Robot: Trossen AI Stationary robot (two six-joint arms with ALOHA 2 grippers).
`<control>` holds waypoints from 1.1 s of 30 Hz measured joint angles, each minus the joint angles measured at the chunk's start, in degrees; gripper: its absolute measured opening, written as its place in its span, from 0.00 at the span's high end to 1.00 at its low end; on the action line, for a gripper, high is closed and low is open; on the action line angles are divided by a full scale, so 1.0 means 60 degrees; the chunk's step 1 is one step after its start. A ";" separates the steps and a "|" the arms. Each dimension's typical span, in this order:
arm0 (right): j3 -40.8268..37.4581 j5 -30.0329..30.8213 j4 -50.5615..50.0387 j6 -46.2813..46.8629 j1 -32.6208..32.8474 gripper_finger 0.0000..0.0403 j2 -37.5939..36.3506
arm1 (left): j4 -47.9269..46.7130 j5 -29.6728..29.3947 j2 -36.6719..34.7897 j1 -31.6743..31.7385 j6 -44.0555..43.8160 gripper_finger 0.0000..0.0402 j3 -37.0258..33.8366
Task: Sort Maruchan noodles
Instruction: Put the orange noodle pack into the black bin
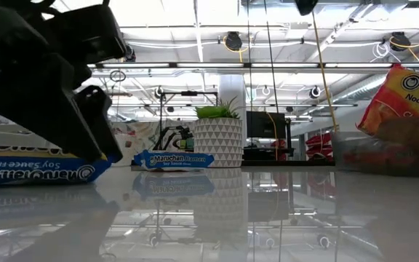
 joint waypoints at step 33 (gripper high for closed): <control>0.3162 -0.0473 -1.0989 0.8147 0.1399 0.92 0.0823 | -0.0534 -0.0557 -0.0248 -0.0700 0.0105 0.19 -0.0004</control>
